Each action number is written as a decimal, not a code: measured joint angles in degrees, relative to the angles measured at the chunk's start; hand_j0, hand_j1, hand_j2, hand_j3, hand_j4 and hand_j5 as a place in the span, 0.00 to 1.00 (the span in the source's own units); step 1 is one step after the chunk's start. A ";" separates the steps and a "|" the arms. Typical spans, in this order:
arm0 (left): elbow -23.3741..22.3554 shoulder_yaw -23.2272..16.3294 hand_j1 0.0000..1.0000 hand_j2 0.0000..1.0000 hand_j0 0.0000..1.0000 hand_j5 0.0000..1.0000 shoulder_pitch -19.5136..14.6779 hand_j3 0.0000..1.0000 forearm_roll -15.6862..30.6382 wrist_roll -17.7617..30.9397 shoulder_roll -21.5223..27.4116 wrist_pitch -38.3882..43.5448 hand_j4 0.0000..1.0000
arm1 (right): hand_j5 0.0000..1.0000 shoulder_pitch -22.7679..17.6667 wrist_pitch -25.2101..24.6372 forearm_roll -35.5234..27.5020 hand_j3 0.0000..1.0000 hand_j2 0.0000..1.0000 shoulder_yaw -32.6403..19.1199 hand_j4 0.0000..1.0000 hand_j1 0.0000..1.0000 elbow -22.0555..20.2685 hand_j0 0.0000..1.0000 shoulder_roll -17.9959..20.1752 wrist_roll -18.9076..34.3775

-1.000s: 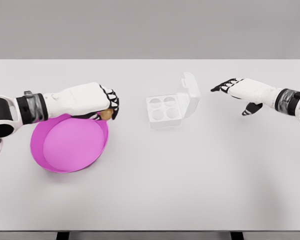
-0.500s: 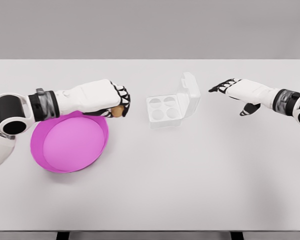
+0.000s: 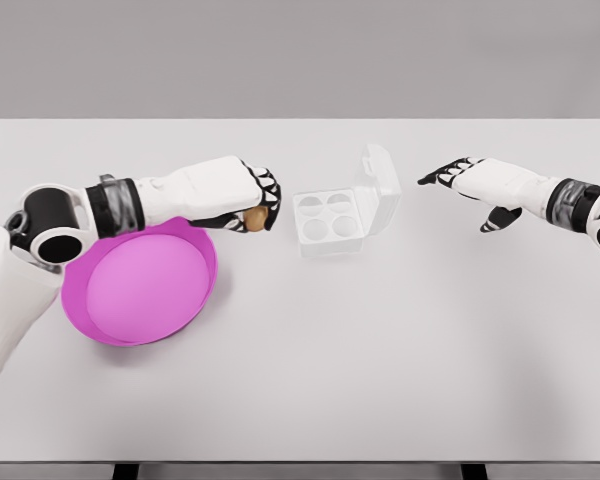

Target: Pack egg into the box and close the box lid

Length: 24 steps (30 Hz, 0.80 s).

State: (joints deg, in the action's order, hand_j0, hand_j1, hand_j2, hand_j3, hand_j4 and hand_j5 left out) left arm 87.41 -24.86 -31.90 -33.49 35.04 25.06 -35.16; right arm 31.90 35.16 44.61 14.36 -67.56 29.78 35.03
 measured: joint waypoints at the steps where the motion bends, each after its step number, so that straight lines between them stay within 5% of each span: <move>1: -0.11 -0.02 0.34 0.34 0.34 0.34 -0.17 0.34 -0.02 0.00 -0.13 0.00 0.34 | 1.00 0.00 0.00 0.00 1.00 1.00 0.00 1.00 1.00 0.00 1.00 0.02 0.00; 24: -6.84 -0.30 0.30 0.30 0.30 0.30 -3.25 0.30 -0.07 0.00 -6.38 0.00 0.30 | 1.00 0.00 0.00 -0.01 1.00 1.00 -0.06 1.00 1.00 0.07 1.00 0.43 0.00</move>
State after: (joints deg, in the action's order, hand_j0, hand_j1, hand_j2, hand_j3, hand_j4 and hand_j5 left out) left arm 80.57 -25.16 -35.16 -33.57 35.04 18.68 -35.16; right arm 31.90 35.16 44.60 14.30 -67.50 30.20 35.03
